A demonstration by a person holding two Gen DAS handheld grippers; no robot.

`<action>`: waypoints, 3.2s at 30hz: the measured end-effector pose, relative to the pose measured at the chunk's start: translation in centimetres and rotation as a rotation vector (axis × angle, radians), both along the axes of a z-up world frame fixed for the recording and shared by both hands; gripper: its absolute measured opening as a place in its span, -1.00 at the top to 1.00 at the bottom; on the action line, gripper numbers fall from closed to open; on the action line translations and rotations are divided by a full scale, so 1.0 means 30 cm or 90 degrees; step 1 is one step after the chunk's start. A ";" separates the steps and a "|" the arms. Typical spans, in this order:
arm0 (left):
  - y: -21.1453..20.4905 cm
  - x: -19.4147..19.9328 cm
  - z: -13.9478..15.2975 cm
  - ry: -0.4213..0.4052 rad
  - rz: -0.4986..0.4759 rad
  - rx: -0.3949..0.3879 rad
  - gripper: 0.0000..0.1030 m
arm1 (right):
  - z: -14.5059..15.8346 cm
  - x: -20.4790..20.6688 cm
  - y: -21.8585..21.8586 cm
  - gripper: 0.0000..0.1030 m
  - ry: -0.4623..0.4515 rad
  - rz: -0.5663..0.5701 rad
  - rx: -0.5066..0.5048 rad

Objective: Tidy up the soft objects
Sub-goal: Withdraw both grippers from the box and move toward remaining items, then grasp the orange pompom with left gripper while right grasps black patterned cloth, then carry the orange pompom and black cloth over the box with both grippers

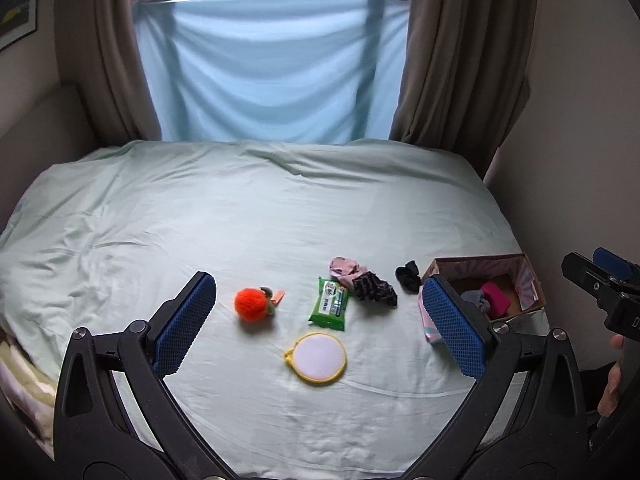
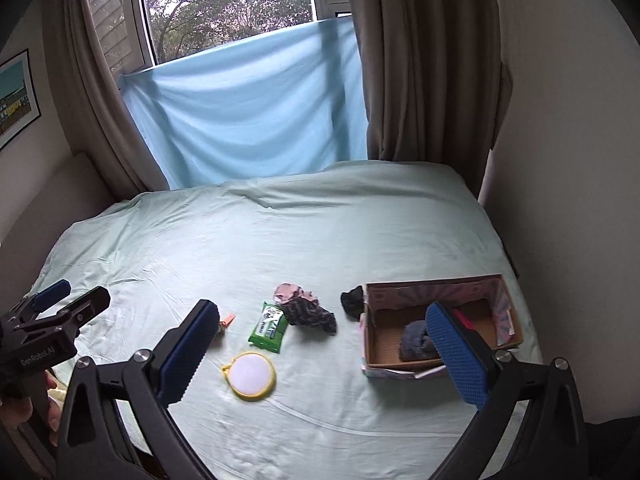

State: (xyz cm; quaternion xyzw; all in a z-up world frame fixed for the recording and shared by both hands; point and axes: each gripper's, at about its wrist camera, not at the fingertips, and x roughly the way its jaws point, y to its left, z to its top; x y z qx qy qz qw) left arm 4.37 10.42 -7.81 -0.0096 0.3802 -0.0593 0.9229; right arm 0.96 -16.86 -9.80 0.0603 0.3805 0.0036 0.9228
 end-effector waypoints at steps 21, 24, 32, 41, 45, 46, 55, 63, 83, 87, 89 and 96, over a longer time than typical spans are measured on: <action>0.325 0.423 -0.777 0.077 -0.027 0.028 -0.99 | -0.680 0.379 0.286 -1.00 0.016 -0.081 0.045; 0.329 0.480 -0.908 0.088 -0.031 0.026 -0.99 | -0.808 0.444 0.287 -1.00 0.024 -0.082 0.033; 0.305 0.596 -1.184 0.128 -0.051 0.021 -0.99 | -1.086 0.591 0.261 -1.00 0.039 -0.083 0.000; 0.272 0.656 -1.341 0.139 -0.062 0.039 -0.94 | -1.237 0.671 0.192 -0.96 0.049 -0.089 0.001; 0.265 0.670 -1.382 0.154 -0.067 0.041 -0.57 | -1.284 0.695 0.176 -0.79 0.062 -0.080 0.022; 0.263 0.675 -1.393 0.161 -0.067 0.040 -0.50 | -1.290 0.696 0.173 -0.79 0.062 -0.080 0.026; 0.257 0.680 -1.415 0.169 -0.082 0.034 0.10 | -1.317 0.686 0.160 -0.62 0.073 -0.077 0.064; 0.257 0.652 -1.377 0.161 -0.083 0.033 0.28 | -1.296 0.654 0.149 -0.04 0.073 -0.070 0.058; 0.212 0.561 -0.945 0.093 -0.059 0.020 0.28 | -0.952 0.522 0.121 0.02 0.029 -0.076 0.085; 0.168 0.521 -0.776 0.075 -0.051 0.020 0.28 | -0.796 0.481 0.105 0.02 0.012 -0.059 0.082; 0.137 0.495 -0.695 0.065 -0.046 0.019 0.28 | -0.725 0.461 0.093 0.02 0.005 -0.050 0.079; -0.045 0.428 -0.476 0.061 -0.030 -0.010 0.28 | -0.498 0.367 -0.032 0.02 -0.004 -0.039 0.082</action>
